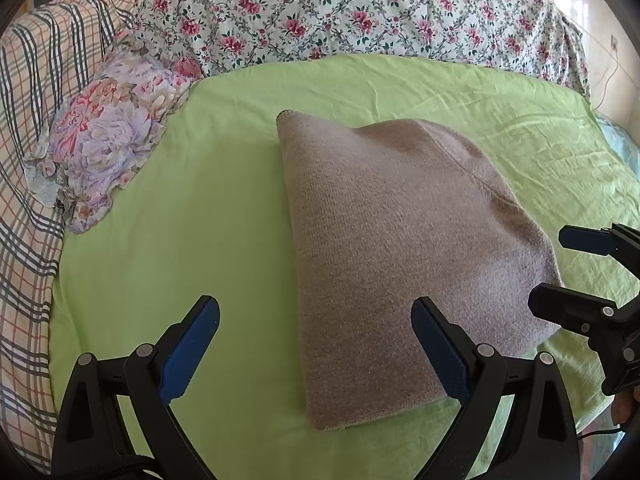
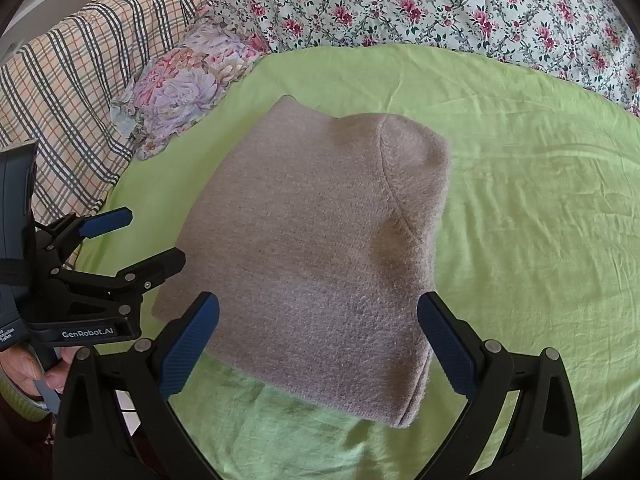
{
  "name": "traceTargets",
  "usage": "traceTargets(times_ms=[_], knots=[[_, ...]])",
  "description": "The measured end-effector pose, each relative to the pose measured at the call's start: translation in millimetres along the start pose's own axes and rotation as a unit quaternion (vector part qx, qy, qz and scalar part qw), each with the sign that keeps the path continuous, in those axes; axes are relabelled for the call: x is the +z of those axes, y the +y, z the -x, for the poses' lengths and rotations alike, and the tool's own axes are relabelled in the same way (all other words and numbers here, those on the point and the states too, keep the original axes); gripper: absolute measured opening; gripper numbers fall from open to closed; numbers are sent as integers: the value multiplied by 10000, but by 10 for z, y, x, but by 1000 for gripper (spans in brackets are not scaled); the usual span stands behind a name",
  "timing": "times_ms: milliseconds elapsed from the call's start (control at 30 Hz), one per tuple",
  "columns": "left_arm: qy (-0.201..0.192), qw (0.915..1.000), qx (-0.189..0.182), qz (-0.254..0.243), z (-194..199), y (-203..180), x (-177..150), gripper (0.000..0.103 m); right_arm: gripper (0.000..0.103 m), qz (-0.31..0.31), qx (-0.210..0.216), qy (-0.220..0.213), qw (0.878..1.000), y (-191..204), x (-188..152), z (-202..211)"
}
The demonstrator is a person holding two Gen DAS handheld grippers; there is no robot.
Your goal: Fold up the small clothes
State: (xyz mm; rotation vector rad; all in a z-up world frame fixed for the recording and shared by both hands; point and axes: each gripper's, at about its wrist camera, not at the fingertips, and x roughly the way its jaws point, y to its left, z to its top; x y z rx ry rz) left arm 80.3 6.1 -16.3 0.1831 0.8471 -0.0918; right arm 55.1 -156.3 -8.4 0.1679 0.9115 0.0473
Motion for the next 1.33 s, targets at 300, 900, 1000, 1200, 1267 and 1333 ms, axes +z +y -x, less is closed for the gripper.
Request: traceTargets(times_ms=[300, 900, 1000, 1200, 1267, 1333], knots=[[-18, 10000, -3, -19, 5, 9, 29, 97, 99, 2, 26, -20, 10000, -13, 18, 13], [109, 9999, -2, 45, -167, -1, 170, 97, 100, -162, -13, -42, 9999, -171, 145, -89], [81, 9999, 6, 64, -153, 5, 218, 97, 100, -169, -2, -66, 9998, -179, 169, -83], [6, 9999, 86, 89, -115, 25, 286, 97, 100, -220, 45, -107, 9997, -205, 205, -96], [5, 9998, 92, 153, -123, 42, 285, 97, 100, -248, 92, -104, 9996, -223, 215, -120], [32, 9997, 126, 208, -158, 51, 270, 97, 100, -290, 130, -99, 9994, -249, 215, -165]])
